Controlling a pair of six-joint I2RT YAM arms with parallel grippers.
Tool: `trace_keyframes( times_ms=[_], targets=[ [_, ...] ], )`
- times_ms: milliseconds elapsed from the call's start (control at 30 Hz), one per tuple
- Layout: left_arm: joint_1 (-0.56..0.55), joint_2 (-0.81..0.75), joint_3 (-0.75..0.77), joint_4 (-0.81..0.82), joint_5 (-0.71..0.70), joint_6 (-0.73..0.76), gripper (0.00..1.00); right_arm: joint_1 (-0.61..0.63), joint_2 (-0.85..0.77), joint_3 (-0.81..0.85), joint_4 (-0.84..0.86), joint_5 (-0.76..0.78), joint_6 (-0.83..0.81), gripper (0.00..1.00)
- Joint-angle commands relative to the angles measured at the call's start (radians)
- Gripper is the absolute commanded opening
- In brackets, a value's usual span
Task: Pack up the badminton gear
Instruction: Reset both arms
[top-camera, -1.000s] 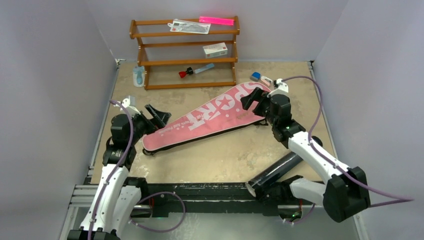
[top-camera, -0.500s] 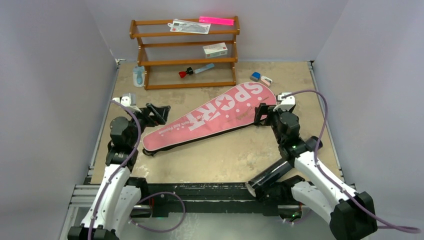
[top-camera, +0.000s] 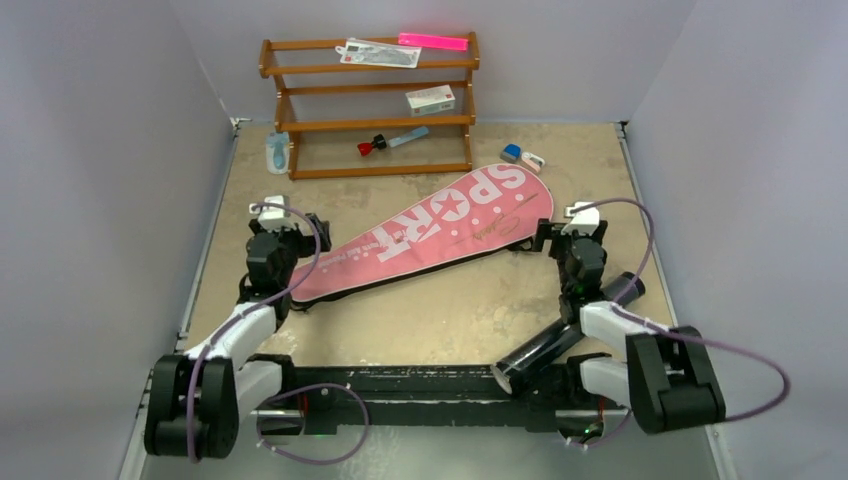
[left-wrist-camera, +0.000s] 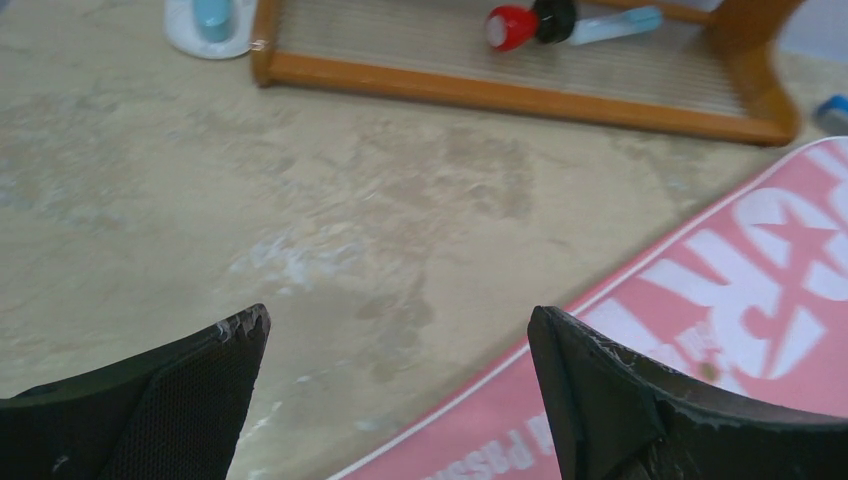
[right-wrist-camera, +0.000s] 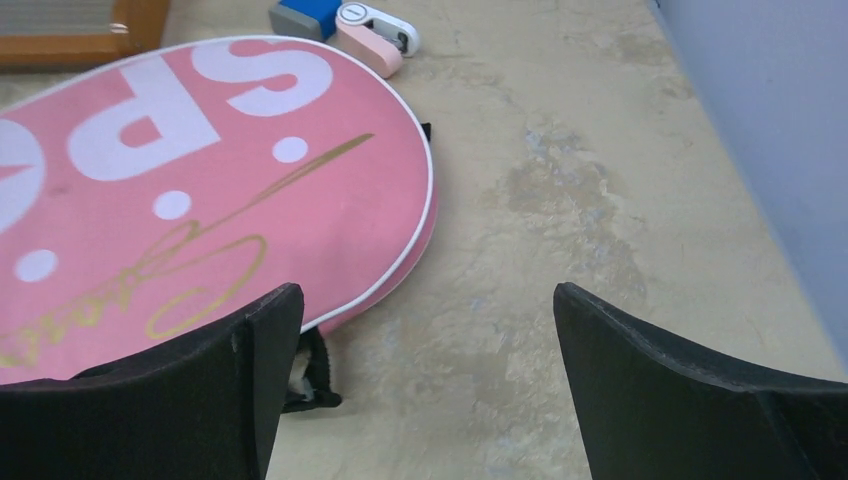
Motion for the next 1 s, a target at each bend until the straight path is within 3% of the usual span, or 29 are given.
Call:
trace_keyframes(
  times_ms=[0, 100, 200, 267, 333, 467, 567, 700, 767, 967],
  targets=[
    [0.102, 0.143, -0.051, 0.309, -0.011, 0.064, 1.0, -0.004, 0.167, -0.022, 0.38, 0.031, -0.138, 0.96],
    [0.141, 0.269, -0.069, 0.444, 0.013, 0.062, 1.0, -0.017, 0.298, -0.019, 0.446, 0.051, -0.091, 0.98],
    [0.142, 0.366, -0.083, 0.573, 0.013, 0.095, 1.0, -0.045, 0.487, -0.033, 0.725, 0.116, -0.104, 0.99],
    [0.143, 0.369, -0.064, 0.527, 0.015, 0.108, 1.0, -0.05, 0.412, -0.001, 0.498, 0.042, -0.043, 0.99],
    [0.143, 0.398, -0.107, 0.635, 0.006, 0.118, 1.0, -0.055, 0.465, 0.005, 0.603, 0.041, -0.113, 0.98],
    [0.143, 0.615, -0.166, 0.995, 0.073, 0.152, 0.98, -0.054, 0.437, 0.019, 0.507, 0.038, -0.078, 0.99],
    [0.141, 0.545, -0.061, 0.689, 0.07, 0.157, 0.97, -0.054, 0.444, 0.007, 0.554, 0.058, -0.092, 0.99],
    [0.115, 0.569, -0.007, 0.613, 0.068, 0.192, 0.97, -0.054, 0.444, 0.025, 0.502, 0.044, -0.076, 0.99],
    [0.112, 0.58, -0.022, 0.672, 0.068, 0.192, 0.98, -0.054, 0.449, 0.02, 0.528, 0.048, -0.082, 0.99],
    [0.112, 0.571, -0.011, 0.629, 0.063, 0.192, 0.99, -0.054, 0.448, 0.021, 0.523, 0.048, -0.08, 0.99]
  ],
)
